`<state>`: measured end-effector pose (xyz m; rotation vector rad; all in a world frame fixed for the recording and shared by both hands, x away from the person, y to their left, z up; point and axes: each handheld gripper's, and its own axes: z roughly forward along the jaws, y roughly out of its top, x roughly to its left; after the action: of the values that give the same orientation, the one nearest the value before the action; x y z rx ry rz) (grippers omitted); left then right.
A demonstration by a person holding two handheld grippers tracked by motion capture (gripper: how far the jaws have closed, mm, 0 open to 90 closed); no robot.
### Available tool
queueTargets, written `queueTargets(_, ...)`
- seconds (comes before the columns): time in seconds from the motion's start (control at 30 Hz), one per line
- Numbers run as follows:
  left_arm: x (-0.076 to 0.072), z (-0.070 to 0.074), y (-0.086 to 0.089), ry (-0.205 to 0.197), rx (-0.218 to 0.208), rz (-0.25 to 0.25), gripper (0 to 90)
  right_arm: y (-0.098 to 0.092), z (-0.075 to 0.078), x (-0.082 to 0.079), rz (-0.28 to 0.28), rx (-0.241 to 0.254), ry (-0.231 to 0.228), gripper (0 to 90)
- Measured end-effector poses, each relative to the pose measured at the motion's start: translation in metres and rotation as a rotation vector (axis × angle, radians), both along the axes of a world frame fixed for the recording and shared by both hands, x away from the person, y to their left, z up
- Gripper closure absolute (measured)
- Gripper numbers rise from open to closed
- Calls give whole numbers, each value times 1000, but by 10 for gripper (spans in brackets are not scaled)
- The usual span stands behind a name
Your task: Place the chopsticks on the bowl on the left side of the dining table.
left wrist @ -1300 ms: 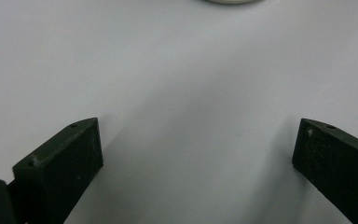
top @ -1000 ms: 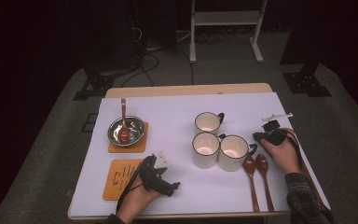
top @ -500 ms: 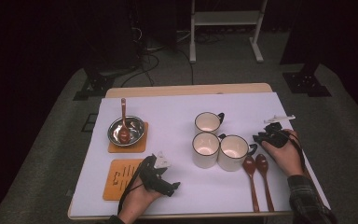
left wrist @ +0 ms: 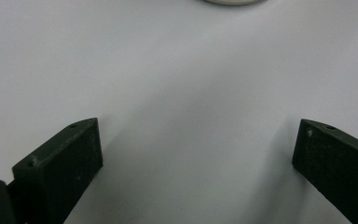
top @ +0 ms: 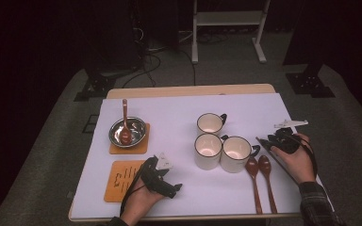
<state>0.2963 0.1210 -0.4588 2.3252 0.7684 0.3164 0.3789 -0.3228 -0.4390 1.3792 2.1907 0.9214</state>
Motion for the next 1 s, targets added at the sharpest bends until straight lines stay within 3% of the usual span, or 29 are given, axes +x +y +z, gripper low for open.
queueTargets(1.0,0,0,0,1,-2,2,5,-26,4,-40,-27,26,-32,517)
